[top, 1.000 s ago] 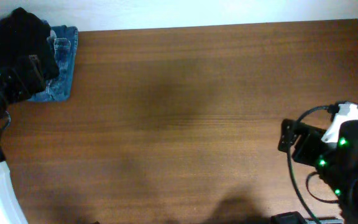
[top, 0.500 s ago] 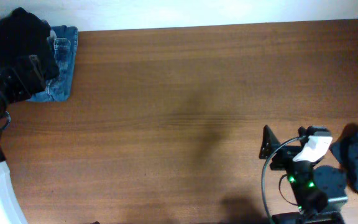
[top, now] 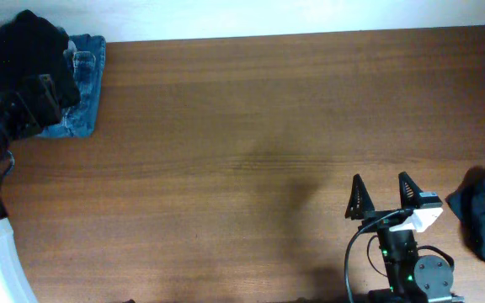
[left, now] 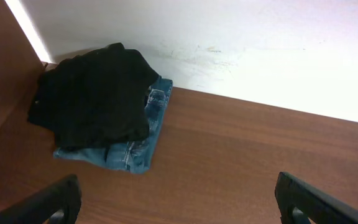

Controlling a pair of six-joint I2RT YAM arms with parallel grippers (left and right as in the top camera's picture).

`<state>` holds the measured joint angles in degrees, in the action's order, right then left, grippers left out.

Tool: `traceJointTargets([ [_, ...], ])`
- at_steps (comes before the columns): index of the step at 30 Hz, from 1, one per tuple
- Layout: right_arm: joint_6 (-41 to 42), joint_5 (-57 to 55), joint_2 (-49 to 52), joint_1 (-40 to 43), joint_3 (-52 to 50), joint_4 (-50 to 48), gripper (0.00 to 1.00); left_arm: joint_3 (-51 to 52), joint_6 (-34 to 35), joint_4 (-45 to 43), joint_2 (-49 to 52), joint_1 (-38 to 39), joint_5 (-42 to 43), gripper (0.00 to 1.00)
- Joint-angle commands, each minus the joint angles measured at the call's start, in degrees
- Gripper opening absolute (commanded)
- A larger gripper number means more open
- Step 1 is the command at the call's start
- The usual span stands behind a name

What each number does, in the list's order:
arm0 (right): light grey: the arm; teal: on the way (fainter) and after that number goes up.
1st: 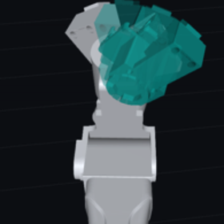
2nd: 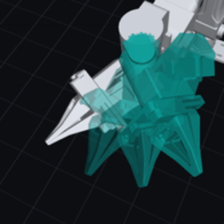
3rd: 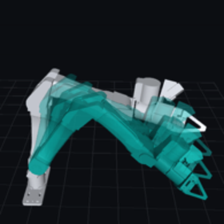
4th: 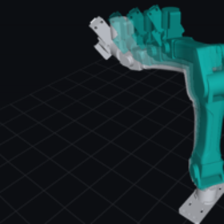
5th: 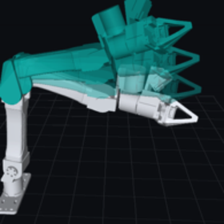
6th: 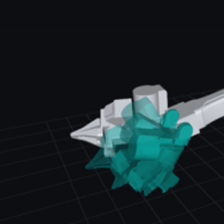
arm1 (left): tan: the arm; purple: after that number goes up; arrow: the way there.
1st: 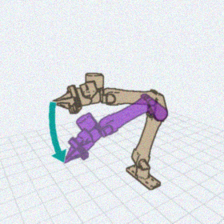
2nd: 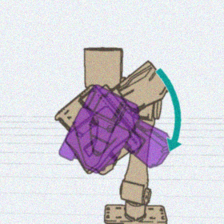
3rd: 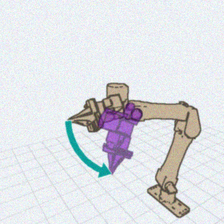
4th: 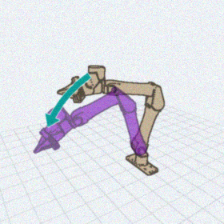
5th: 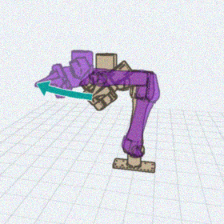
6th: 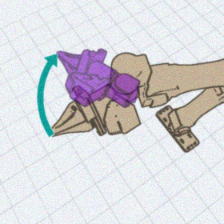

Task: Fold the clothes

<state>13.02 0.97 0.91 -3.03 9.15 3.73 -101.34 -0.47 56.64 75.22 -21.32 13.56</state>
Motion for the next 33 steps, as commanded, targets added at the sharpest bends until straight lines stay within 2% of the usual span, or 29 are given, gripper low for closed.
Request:
traceJointTargets([
  [1,-0.8,-0.1,-0.7,0.5,-1.3,-4.2,0.99,0.1,-0.5,0.1,0.1,0.1,0.6,0.99],
  [14,-0.7,-0.1,-0.7,0.4,-8.9,-20.8,0.99,0.1,-0.5,0.1,0.1,0.1,0.6,0.99],
  [19,-0.8,-0.1,-0.7,0.4,-8.8,-20.5,0.99,0.1,-0.5,0.1,0.1,0.1,0.6,0.99],
  [22,-0.8,-0.1,-0.7,0.4,-8.8,-18.7,0.99,0.1,-0.5,0.1,0.1,0.1,0.6,0.99],
  [30,-0.8,-3.1,-0.7,0.4,-8.8,1.2,0.99,0.1,-0.5,0.1,0.1,0.1,0.6,0.99],
  [33,-5.8,-3.1,-0.7,0.4,-8.8,0.8,0.99,0.1,-0.5,0.1,0.1,0.1,0.6,0.99],
])
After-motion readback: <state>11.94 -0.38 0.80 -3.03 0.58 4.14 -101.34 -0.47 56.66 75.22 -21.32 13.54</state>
